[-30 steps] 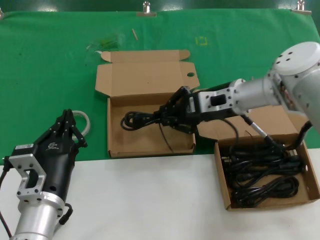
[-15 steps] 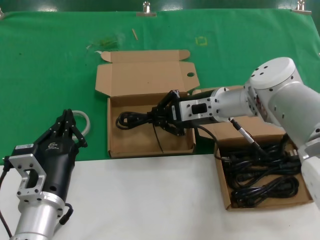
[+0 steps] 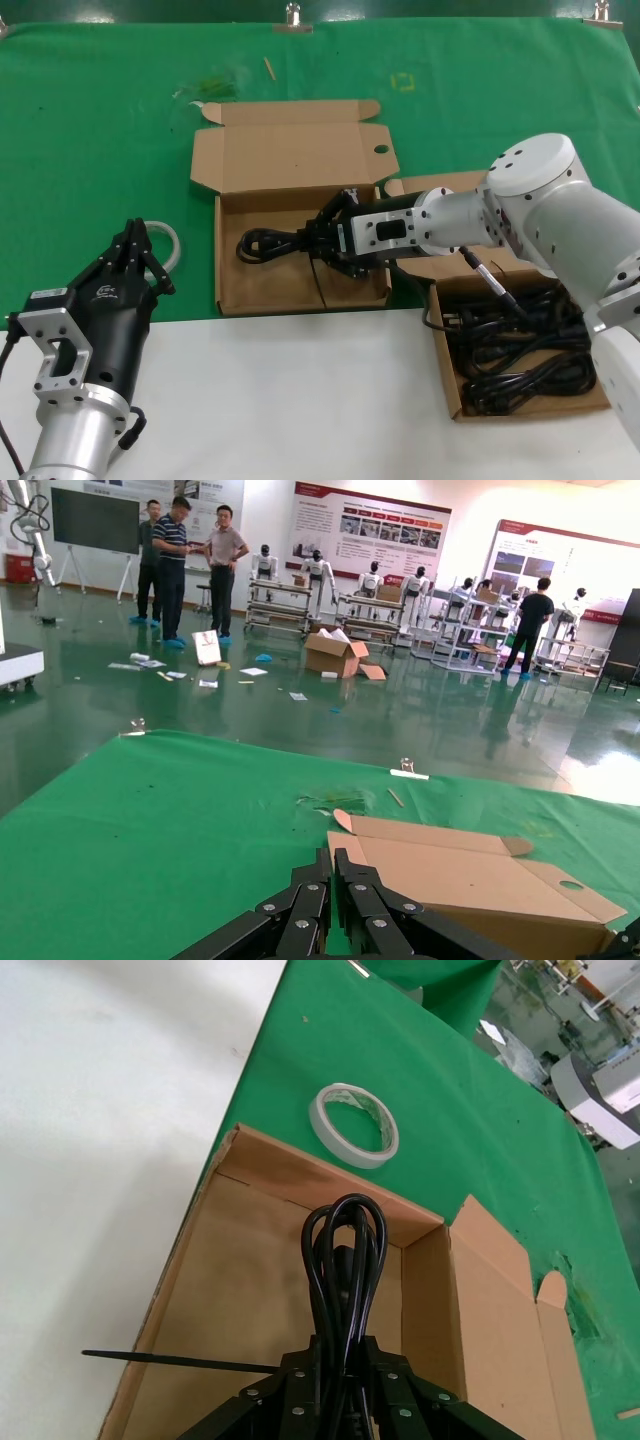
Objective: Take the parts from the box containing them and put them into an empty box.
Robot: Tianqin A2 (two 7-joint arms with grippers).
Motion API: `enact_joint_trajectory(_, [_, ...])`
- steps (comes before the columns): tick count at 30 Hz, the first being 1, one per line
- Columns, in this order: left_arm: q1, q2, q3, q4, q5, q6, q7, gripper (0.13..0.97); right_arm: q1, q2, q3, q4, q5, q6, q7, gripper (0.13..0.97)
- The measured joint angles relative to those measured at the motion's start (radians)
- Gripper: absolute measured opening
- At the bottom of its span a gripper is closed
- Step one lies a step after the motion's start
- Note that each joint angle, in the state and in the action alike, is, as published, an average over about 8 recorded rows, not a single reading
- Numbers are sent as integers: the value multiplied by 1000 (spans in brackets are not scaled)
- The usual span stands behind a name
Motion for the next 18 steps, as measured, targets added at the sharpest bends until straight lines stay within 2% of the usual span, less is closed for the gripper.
enact_joint_trajectory(6, [0,0,0,0,0,0,0,156,-9,-2,9,2,5,14,-14,217])
enact_joint_trajectory(15, [0,0,0,0,0,0,0,156,-11,2,26,1,13,20,-27,286])
enact_joint_trajectory(18, [0,0,0,0,0,0,0,156,-9,7,35,1,19,11,-27,336])
